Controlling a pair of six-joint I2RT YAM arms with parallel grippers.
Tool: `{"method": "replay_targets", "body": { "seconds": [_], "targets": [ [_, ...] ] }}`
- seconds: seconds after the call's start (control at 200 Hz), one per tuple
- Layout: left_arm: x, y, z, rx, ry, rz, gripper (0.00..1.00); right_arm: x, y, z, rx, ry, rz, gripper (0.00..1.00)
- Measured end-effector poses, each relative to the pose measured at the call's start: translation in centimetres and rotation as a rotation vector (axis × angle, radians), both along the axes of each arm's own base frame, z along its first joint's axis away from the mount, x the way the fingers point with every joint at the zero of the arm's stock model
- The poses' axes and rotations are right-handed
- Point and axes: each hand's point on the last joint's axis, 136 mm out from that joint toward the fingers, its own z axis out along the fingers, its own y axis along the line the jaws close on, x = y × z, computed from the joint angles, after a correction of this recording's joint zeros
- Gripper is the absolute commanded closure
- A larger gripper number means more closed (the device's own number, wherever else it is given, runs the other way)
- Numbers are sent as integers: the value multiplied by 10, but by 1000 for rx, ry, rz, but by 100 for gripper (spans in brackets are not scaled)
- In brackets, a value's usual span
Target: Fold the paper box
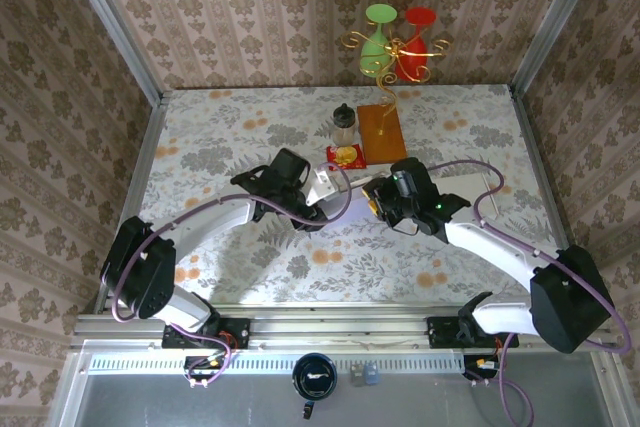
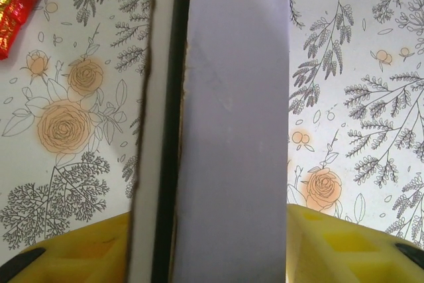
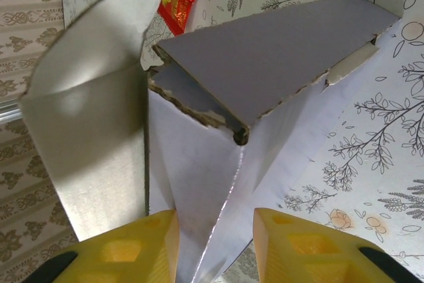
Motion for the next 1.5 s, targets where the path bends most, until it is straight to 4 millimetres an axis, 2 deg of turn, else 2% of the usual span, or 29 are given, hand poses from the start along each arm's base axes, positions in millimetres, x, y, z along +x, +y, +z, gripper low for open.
{"method": "replay_targets", "body": {
  "seconds": [0.4, 0.67, 0.745, 0.82, 0.97, 1.045, 1.12, 1.185, 1.25, 1.43, 1.505],
  "targets": [
    [-2, -7, 2, 9, -10, -24, 49, 0, 1, 0, -15, 48, -16, 74],
    [0, -10, 3, 19, -19, -37, 56, -4, -2, 7, -77, 61, 28, 61],
    [0, -9, 3, 23, -22, -39, 57, -1, -5, 19, -121, 29, 69, 60],
    [0, -8, 3, 28, -24, -40, 57, 5, -12, 40, -172, -47, 121, 60],
    [0, -8, 2, 34, -29, -53, 58, 15, -51, 91, -331, -294, 235, 60],
    [-1, -7, 2, 39, -32, -63, 58, 17, -70, 107, -409, -392, 307, 58],
    [-2, -7, 2, 45, -33, -77, 59, 19, -82, 113, -473, -445, 403, 57],
    [-4, -6, 3, 50, -32, -89, 59, 23, -85, 112, -510, -465, 498, 57],
    [-6, -5, 2, 53, -26, -101, 59, 27, -79, 107, -528, -480, 606, 55],
    [-7, 0, 2, 46, -8, -126, 59, 27, -63, 67, -526, -457, 842, 48],
    [-8, 3, 2, 51, -2, -141, 59, 23, -60, 59, -530, -460, 901, 47]
  ]
}}
